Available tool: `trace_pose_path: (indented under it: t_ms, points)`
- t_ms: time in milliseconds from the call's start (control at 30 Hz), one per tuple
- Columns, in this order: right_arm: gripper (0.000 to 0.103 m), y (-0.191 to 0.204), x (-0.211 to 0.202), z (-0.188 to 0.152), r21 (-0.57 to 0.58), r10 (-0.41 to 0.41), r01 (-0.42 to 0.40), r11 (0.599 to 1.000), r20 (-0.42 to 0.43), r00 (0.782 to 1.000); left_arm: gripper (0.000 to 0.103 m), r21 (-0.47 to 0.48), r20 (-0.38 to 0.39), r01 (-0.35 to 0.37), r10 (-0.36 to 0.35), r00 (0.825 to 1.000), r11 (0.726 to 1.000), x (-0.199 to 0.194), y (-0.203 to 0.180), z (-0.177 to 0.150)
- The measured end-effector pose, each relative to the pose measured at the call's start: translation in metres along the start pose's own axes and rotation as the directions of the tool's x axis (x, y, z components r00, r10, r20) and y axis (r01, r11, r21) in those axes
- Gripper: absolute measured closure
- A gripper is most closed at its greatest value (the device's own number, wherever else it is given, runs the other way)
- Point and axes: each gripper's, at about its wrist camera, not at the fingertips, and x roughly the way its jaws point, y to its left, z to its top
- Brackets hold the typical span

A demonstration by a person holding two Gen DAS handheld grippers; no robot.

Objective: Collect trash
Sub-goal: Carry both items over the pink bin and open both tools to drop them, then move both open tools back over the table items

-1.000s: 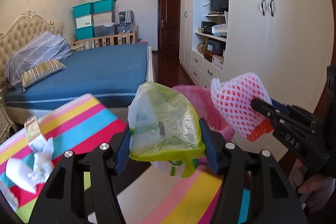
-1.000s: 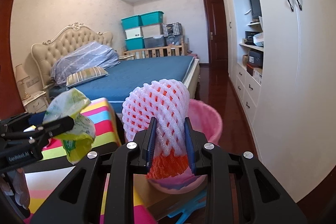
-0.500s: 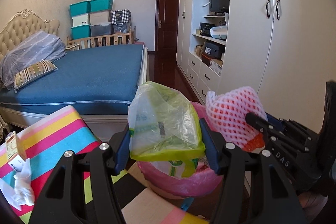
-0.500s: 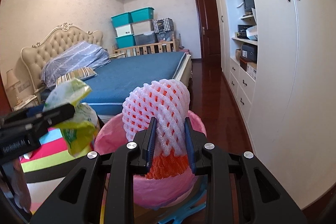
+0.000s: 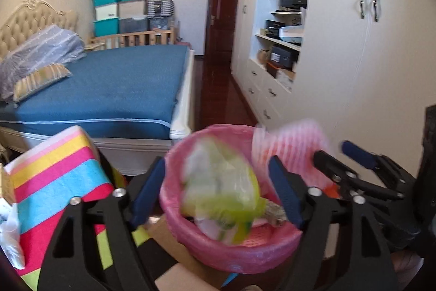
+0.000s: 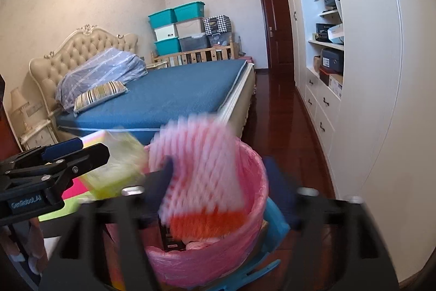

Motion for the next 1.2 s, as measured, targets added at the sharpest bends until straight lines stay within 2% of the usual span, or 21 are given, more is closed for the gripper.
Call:
trace_pose_path:
  t_ms: [133,233,400,467,567,733,900,1067,1200]
  points:
    - [0.032,-0.003,-0.015,-0.005,0.004,0.0,0.0,1.0,0.021,1.0,0.014,-0.031,0.008,-0.02,0.021,1.0,0.999,-0.013,0.018,-0.003]
    - [0.032,-0.003,-0.03,-0.007,0.012,0.01,-0.01,1.0,0.04,0.999,0.005,-0.044,0.029,-0.043,0.045,0.999,0.998,-0.04,0.035,-0.014]
    - [0.031,0.014,-0.061,-0.015,0.009,0.042,-0.042,0.999,0.054,0.998,0.005,0.014,0.05,-0.114,0.113,0.992,0.993,-0.091,0.062,-0.045]
    - [0.029,0.029,-0.068,-0.02,-0.011,0.052,-0.052,0.999,0.045,0.998,0.005,0.05,0.062,-0.185,0.181,0.981,0.982,-0.118,0.077,-0.063]
    - [0.022,0.061,-0.073,-0.03,-0.032,0.104,-0.103,0.994,0.025,0.994,0.005,0.063,0.078,-0.249,0.244,0.967,0.966,-0.156,0.103,-0.09]
    - [0.021,0.126,-0.064,-0.048,-0.059,0.193,-0.196,0.979,-0.047,0.98,0.005,-0.002,0.041,-0.341,0.341,0.939,0.94,-0.212,0.161,-0.128]
    - [0.021,0.195,-0.053,-0.068,-0.111,0.258,-0.27,0.956,-0.118,0.959,0.005,-0.016,0.04,-0.46,0.46,0.887,0.888,-0.265,0.216,-0.158]
    - [0.021,0.25,-0.044,-0.084,-0.127,0.291,-0.316,0.94,-0.18,0.94,0.005,-0.084,0.013,-0.512,0.515,0.857,0.855,-0.3,0.269,-0.176]
    - [0.021,0.294,-0.031,-0.091,-0.169,0.291,-0.333,0.928,-0.234,0.928,0.005,-0.199,-0.001,-0.512,0.522,0.853,0.836,-0.321,0.307,-0.193]
